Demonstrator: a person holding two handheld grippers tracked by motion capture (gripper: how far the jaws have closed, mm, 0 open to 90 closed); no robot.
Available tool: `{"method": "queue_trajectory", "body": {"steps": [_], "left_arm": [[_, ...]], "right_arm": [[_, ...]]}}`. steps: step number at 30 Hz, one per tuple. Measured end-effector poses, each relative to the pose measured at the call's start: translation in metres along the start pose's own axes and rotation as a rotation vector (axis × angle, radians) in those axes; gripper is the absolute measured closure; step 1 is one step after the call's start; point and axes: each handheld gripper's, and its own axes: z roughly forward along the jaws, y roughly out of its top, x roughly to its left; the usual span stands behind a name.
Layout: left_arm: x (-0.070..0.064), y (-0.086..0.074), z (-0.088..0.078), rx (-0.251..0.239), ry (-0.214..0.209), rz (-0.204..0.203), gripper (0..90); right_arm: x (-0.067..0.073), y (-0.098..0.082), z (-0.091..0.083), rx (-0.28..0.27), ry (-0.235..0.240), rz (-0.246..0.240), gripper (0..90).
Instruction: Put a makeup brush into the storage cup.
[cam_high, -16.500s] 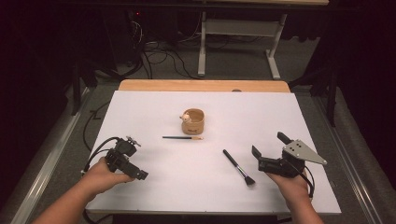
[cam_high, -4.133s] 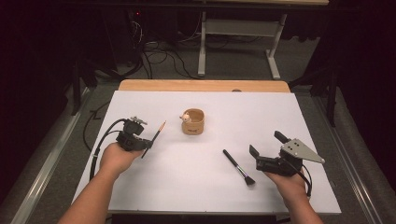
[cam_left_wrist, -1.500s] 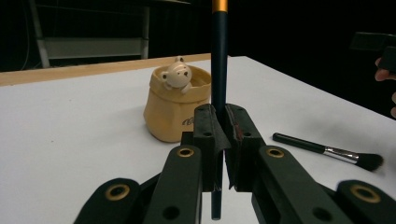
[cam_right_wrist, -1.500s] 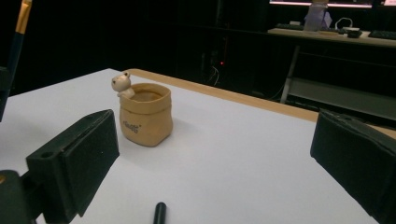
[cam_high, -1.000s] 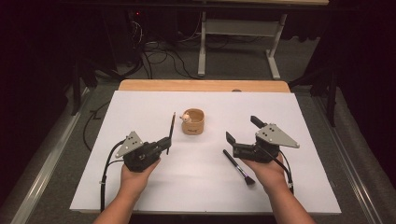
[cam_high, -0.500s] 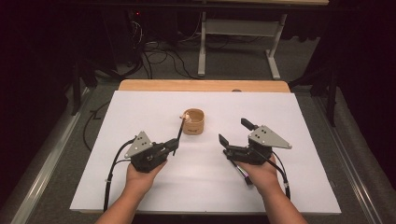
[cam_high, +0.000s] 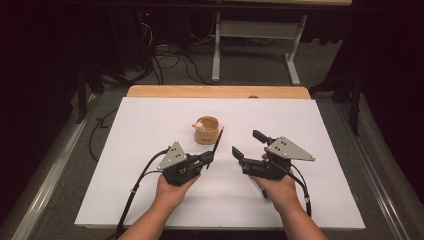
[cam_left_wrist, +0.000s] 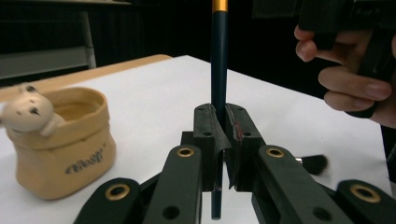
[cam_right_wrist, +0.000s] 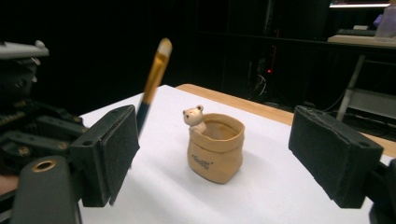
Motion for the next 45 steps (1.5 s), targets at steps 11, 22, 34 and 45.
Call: {"method": "queue_trajectory", "body": {"steps": [11, 22, 34, 45], "left_arm": [[-0.009, -0.013, 0.004, -0.013, -0.055, -0.040, 83.7], [-0.012, -0.015, 0.006, -0.032, -0.077, -0.060, 83.7], [-0.013, -0.016, 0.006, -0.046, -0.092, -0.065, 83.7], [-0.015, -0.018, 0.007, -0.048, -0.098, -0.069, 83.8]], "right_arm": [[0.009, -0.002, 0.001, -0.029, 0.094, 0.082, 26.4], [0.015, -0.009, 0.009, -0.025, 0.173, 0.153, 37.7], [0.016, -0.014, 0.016, -0.022, 0.205, 0.210, 53.3], [0.017, -0.016, 0.017, -0.027, 0.220, 0.233, 68.4]]}}
